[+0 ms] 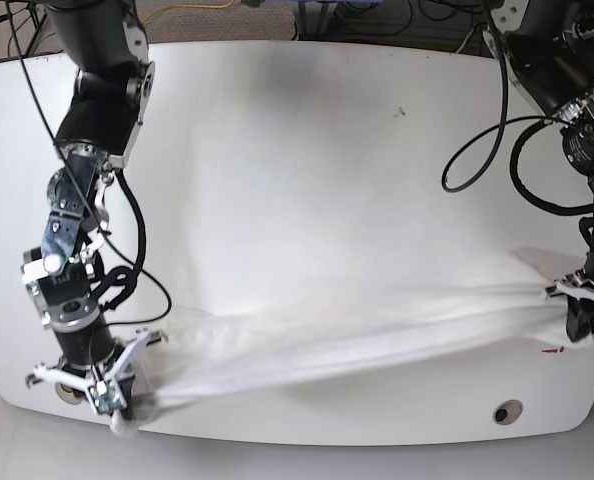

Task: Layout the t-shirt on the table in an organized manner, then fold the t-shirt properly
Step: 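Spread the grippers apart, stretching the shirt taut between them, then lay the stretched shirt flat on the table, dragging it away from the grippers' base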

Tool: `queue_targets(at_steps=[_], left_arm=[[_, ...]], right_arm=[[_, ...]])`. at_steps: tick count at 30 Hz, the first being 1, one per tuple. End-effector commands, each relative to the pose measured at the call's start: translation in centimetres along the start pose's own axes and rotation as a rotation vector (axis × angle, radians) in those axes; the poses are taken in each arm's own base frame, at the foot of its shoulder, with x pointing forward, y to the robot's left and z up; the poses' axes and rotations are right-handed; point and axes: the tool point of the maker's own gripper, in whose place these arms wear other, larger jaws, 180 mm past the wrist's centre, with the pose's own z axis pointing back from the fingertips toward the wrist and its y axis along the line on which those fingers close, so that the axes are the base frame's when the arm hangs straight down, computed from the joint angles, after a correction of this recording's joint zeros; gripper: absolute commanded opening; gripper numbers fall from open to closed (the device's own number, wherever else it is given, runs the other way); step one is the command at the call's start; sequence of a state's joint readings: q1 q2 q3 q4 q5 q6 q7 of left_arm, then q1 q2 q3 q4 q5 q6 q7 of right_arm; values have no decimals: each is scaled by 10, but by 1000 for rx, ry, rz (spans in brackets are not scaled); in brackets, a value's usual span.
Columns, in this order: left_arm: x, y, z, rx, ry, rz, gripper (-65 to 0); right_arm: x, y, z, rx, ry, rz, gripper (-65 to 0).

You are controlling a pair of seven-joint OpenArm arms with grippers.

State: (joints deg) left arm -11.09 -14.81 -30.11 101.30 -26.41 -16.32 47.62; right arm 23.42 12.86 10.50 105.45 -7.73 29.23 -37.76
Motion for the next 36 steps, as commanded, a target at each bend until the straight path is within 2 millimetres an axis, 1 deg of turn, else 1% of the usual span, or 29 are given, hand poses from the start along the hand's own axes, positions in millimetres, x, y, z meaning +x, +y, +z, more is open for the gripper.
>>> queue_targets(at_steps=[1, 4, 9, 10, 11, 13, 17, 21, 24, 26, 32, 36], left_arm=[[2, 2, 6, 0, -21, -20, -650], [-22, 2, 11, -9, 35, -39, -650], [-62, 2, 24, -42, 134, -97, -650], [-71, 3, 28, -44, 156, -104, -650], [-74, 5, 30, -44, 165, -106, -650], [-91, 15, 42, -27, 207, -111, -650], [-112, 23, 57, -20, 261, -126, -650], [-132, 24, 70, -44, 318, -154, -650], [-147, 25, 79, -52, 360, -166, -650], [-154, 31, 87, -38, 382, -165, -650], [-178, 34, 107, -53, 459, -184, -650], [-192, 33, 118, -73, 502, -197, -650]], right_arm=[[-3, 0, 14, -19, -18, -4, -644], [-27, 14, 28, 7, 30, -16, -644], [-71, 30, 53, 20, 127, -54, -645], [-80, 33, 58, 20, 149, -66, -645], [-84, 35, 60, 21, 160, -73, -645], [-102, 40, 73, 18, 203, -98, -645], [-127, 49, 91, 20, 269, -127, -645], [-153, 63, 111, 32, 346, -164, -645], [-167, 73, 124, 37, 389, -193, -645], [-178, 82, 133, 44, 422, -218, -645], [-196, 103, 154, 74, 489, -253, -645], [-206, 110, 165, 89, 523, -259, -645]])
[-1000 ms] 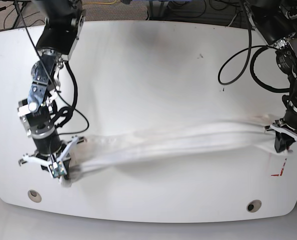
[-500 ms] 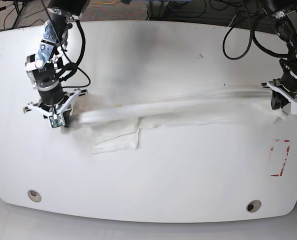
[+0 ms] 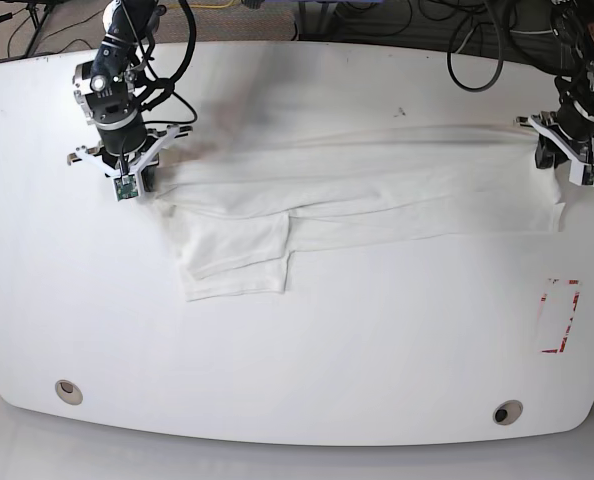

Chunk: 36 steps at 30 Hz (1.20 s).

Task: Layout the t-shirt on the table in an organized manner, then fold the t-shirt properly
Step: 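Lay the stretched shirt flat on the table, dragging it away from the grippers' base, then open both grippers and release the shirt edge onto the table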

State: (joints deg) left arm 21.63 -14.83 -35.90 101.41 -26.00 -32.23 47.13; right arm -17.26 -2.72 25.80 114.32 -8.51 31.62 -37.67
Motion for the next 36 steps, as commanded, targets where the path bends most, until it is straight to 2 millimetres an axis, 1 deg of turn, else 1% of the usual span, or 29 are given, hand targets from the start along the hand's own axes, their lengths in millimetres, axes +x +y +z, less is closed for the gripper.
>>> queue_targets(at_steps=[1, 5, 10, 11, 13, 16, 18, 19, 20, 22, 23, 24, 25, 26, 28, 30, 36], left_arm=[[4, 2, 6, -4, -19, -32, -650], [-3, 7, 12, -3, 12, -68, -650], [-14, 4, 15, -23, 44, -94, -650], [-15, 4, 16, -27, 48, -100, -650], [-18, 2, 16, -36, 55, -111, -621], [-22, 1, 18, -42, 69, -119, -522], [-28, 4, 20, -36, 91, -129, -421], [-30, 5, 21, -31, 100, -137, -360], [-32, 7, 22, -26, 108, -142, -285], [-35, 8, 22, -20, 119, -147, -187], [-35, 9, 23, -15, 124, -153, -154], [-36, 10, 23, -13, 127, -156, -149], [-37, 11, 23, -7, 132, -159, -156], [-37, 12, 23, -5, 135, -164, -165], [-38, 13, 24, -3, 137, -164, -174], [-37, 15, 25, 4, 134, -161, -174], [-29, 44, 41, 87, 100, -137, -178]], right_arm=[[3, -3, 6, -12, -24, 1, -644], [-4, 6, 7, 1, -7, -26, -644], [-19, 11, 11, 11, 30, -31, -642], [-20, 12, 12, 12, 34, -31, -639], [-25, 13, 13, 15, 45, -31, -606], [-29, 14, 14, 17, 57, -33, -491], [-34, 15, 16, 18, 69, -33, -400], [-36, 16, 17, 20, 73, -35, -347], [-38, 18, 18, 22, 80, -41, -290], [-43, 24, 20, 33, 90, -50, -205], [-45, 25, 20, 34, 95, -53, -163], [-46, 26, 21, 35, 98, -53, -144], [-47, 26, 21, 36, 101, -53, -106], [-48, 26, 22, 36, 103, -53, -84], [-52, 27, 24, 40, 114, -52, -60], [-55, 28, 25, 43, 121, -53, -59], [-56, 29, 26, 44, 122, -54, -59]])
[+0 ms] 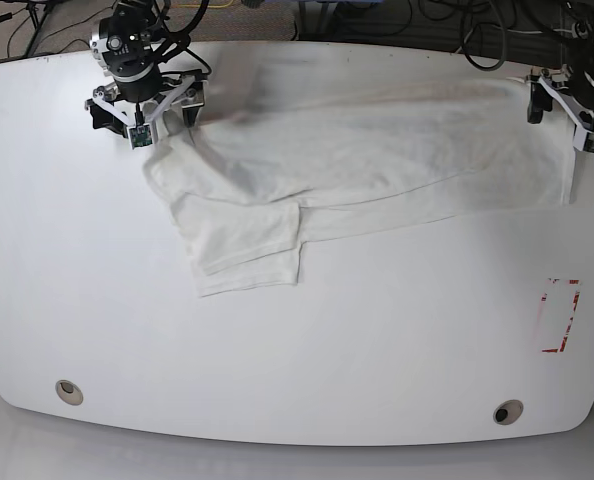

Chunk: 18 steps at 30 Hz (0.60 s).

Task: Layout the t-shirt on the table in an organized manner, then fold the t-shirt properly
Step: 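Open both grippers and release the shirt edge onto the table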

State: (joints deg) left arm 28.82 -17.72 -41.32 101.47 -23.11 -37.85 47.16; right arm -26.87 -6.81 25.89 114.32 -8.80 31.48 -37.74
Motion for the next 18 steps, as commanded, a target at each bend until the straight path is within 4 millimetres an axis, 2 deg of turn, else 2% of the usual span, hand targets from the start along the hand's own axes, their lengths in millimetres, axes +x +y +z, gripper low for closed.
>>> queue_targets(at_steps=[1, 3, 9, 13, 18], left_arm=[[12, 16, 11, 34, -39, -34, -178], [15, 23, 15, 54, -54, -27, -179], [42, 45, 21, 121, -140, 3, -179], [53, 46, 20, 125, -168, 4, -179], [80, 52, 20, 142, -236, 6, -179]], right_arm=[[10, -3, 5, -10, -40, 5, -59], [10, -3, 6, -7, -39, 11, -59], [5, 2, 8, 26, -27, 52, -59], [15, -8, 7, 7, -49, 63, -59], [39, -21, 3, -27, -106, 55, -59]])
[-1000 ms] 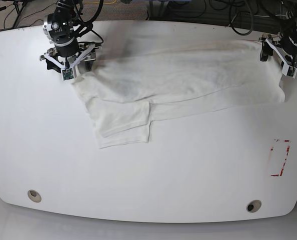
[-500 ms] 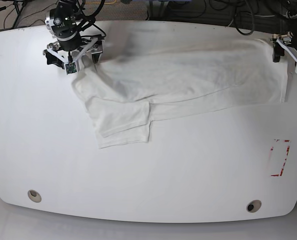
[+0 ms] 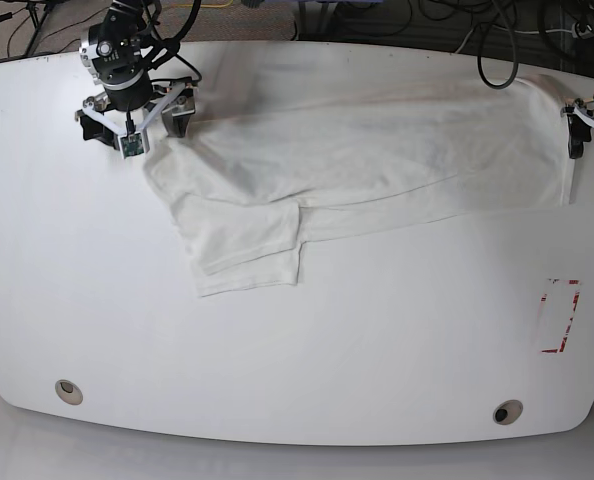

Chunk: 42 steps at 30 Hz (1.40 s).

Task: Layout the t-shirt on the table in an organized manner, then fold the t-shirt properly
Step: 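Open both grippers and release the shirt edge onto the table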

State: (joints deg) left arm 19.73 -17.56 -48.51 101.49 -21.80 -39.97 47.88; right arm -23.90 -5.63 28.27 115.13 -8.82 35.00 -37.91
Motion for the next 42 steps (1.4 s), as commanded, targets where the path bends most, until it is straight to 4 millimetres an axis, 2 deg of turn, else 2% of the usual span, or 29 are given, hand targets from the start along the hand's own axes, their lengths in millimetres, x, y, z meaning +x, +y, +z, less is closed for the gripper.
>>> queue_targets(at_steps=[1, 6, 10, 14, 18, 22, 25, 30, 39, 42], left_arm=[[33, 8, 2, 17, -98, -17, -179], [39, 10, -1, 22, -89, -10, -179], [49, 11, -3, 27, -96, -5, -179], [59, 5, -8, 11, -114, -16, -179], [58, -1, -15, 11, -83, -55, -179], [63, -10, -23, 11, -81, -65, -179], [61, -11, -27, 30, -65, -65, -179], [58, -7, -29, 61, -36, -79, -179], [55, -12, -31, 50, -34, -65, -179], [55, -12, -31, 50, -34, -65, -179]], right_arm=[[25, -8, 1, -15, -76, 13, -59], [54, -10, -4, 1, -140, 59, -59], [84, -17, -9, -13, -202, 63, -59], [102, -22, -16, -22, -211, 59, -59], [117, -24, -30, -6, -220, 36, -59], [122, -21, -47, 24, -213, 10, -59], [121, -19, -55, 39, -199, -3, -59], [116, -14, -57, 53, -188, -9, -59], [81, 0, -75, 112, -95, -44, -59], [77, 3, -78, 122, -82, -48, -60]])
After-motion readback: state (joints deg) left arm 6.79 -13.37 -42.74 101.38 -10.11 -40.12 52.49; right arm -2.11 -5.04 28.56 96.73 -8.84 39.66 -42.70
